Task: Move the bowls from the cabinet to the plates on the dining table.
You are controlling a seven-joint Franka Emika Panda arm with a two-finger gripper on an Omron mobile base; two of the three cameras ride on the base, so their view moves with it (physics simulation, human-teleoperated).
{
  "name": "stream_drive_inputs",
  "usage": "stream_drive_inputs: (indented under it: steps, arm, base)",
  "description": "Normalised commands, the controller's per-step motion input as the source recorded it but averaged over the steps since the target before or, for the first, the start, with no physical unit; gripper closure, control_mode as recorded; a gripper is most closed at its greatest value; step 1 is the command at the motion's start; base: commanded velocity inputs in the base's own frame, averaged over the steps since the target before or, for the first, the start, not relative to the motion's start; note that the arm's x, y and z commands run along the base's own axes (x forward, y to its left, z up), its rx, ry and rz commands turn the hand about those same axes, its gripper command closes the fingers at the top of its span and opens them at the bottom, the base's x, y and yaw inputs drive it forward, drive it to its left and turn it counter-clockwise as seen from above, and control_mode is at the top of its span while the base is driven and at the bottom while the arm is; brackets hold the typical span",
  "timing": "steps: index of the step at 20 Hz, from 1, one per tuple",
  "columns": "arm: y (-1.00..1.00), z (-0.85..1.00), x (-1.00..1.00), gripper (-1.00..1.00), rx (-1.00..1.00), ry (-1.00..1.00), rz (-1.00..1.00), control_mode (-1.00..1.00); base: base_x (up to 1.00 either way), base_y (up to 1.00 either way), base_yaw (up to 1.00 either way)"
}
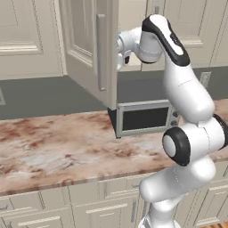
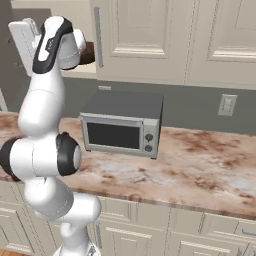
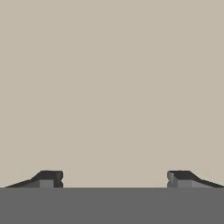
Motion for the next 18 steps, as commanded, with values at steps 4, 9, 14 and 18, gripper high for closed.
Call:
stream_drive_inputs:
  steps: [4,9,14,18]
  arm:
    - [0.70,0.03,-0.39,-1.00,-0.04,-0.13,0.05,-1.00]
    - [0.62,0.00,-0.23,-1.00,-0.04,-0.03,0.00,-1.00]
    - [0.45,0.00,-0.29,-1.00,-0.07,-0.09,-0.02,-1.00]
    - [0.07,0.00,-0.25,-1.00,-0.04,-0.17,-0.12,-1.00]
  base:
    - [0.00,0.00,0.00]
    - [0.00,0.00,0.00]
    - [0.00,0.00,0.00]
    - [0.00,0.00,0.00]
